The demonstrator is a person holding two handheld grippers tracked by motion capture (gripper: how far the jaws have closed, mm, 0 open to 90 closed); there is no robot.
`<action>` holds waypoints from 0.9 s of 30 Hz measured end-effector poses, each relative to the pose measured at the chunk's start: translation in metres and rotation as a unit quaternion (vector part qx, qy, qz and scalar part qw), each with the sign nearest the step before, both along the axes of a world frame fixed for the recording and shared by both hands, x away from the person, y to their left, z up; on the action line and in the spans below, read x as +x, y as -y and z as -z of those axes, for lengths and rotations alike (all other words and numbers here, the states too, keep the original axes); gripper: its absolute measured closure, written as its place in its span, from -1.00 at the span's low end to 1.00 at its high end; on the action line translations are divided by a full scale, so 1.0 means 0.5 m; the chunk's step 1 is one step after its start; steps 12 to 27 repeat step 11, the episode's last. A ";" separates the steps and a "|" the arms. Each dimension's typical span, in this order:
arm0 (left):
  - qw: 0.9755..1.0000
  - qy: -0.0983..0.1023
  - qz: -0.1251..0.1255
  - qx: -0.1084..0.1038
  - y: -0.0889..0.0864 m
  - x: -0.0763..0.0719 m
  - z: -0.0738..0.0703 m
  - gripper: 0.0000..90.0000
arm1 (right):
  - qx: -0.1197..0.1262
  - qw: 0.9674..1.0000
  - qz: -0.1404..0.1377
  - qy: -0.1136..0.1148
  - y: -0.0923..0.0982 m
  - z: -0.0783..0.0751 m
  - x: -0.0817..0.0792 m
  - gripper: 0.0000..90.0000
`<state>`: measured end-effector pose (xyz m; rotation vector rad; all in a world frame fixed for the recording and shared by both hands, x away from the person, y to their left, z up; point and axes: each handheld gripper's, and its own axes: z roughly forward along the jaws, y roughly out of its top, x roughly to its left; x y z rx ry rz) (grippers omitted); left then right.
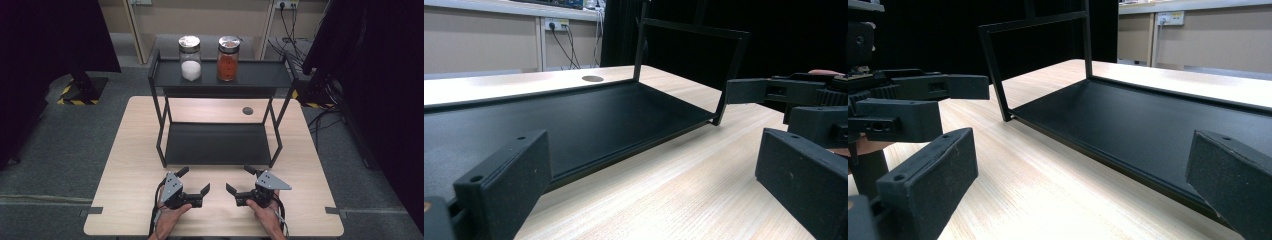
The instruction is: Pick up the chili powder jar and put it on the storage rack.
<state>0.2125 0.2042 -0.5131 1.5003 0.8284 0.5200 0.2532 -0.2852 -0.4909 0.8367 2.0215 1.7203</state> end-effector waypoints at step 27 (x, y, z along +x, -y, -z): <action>1.000 0.000 -0.001 0.000 0.000 0.000 0.000 -0.97 | 0.001 1.000 0.000 0.002 0.001 0.000 0.000 -0.99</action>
